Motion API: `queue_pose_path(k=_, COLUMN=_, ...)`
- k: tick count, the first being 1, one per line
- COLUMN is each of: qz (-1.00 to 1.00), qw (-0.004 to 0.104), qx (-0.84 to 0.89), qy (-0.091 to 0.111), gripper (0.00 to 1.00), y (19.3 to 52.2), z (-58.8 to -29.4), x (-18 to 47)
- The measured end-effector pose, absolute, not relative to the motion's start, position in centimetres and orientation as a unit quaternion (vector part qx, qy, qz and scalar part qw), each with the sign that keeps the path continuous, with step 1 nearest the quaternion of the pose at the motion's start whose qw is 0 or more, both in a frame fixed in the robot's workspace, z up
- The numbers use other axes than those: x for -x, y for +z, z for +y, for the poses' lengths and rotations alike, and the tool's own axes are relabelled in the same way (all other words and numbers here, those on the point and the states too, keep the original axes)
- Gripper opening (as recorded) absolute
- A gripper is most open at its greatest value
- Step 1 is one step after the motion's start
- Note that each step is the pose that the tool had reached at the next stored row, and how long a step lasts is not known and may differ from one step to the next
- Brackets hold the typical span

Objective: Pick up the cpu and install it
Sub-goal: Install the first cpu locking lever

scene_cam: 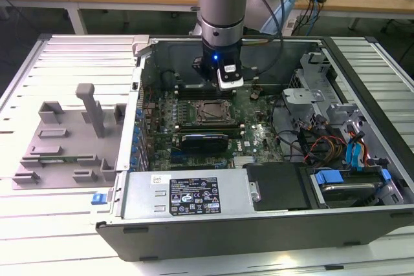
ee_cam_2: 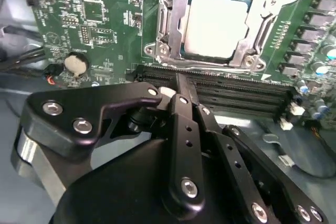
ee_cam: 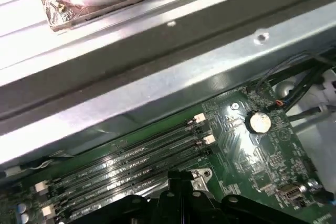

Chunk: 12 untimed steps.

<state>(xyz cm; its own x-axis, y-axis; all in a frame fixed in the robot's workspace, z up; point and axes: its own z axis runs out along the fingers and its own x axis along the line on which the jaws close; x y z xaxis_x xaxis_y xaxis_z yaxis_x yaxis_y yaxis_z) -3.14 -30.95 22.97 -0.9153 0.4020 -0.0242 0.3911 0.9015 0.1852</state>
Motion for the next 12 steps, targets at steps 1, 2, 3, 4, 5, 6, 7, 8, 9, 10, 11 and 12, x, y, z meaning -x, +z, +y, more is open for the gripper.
queue_pose_path(k=1, qz=0.976, qw=0.035, qx=-0.204, qy=0.071, gripper=0.11, y=22.98, z=-30.95, x=3.14)
queue_pose_path(k=2, qz=0.977, qw=0.039, qx=-0.204, qy=0.049, gripper=0.11, y=22.99, z=-30.96, x=3.14)
queue_pose_path(k=3, qz=0.978, qw=0.043, qx=-0.203, qy=0.029, gripper=0.11, y=22.98, z=-30.95, x=3.14)
queue_pose_path(k=4, qz=0.978, qw=0.046, qx=-0.202, qy=0.015, gripper=0.11, y=22.99, z=-30.96, x=3.15)
queue_pose_path(k=5, qz=0.979, qw=0.045, qx=-0.199, qy=-0.003, gripper=0.11, y=22.97, z=-30.95, x=3.14)
queue_pose_path(k=6, qz=0.981, qw=0.044, qx=-0.190, qy=-0.008, gripper=0.11, y=22.94, z=-30.95, x=3.14)
queue_pose_path(k=7, qz=0.982, qw=0.043, qx=-0.186, qy=-0.009, gripper=0.11, y=22.94, z=-30.96, x=3.15)
queue_pose_path(k=8, qz=0.982, qw=0.043, qx=-0.186, qy=-0.009, gripper=0.11, y=22.95, z=-30.96, x=3.15)
queue_pose_path(k=9, qz=0.982, qw=0.043, qx=-0.184, qy=-0.009, gripper=0.11, y=22.94, z=-30.95, x=3.14)
queue_pose_path(k=10, qz=0.985, qw=0.043, qx=-0.168, qy=-0.008, gripper=0.11, y=22.91, z=-30.95, x=3.14)
queue_pose_path(k=11, qz=0.989, qw=0.043, qx=-0.140, qy=-0.007, gripper=0.11, y=22.85, z=-30.95, x=3.15)
queue_pose_path(k=12, qz=0.992, qw=0.043, qx=-0.115, qy=-0.006, gripper=0.11, y=22.76, z=-30.95, x=3.15)
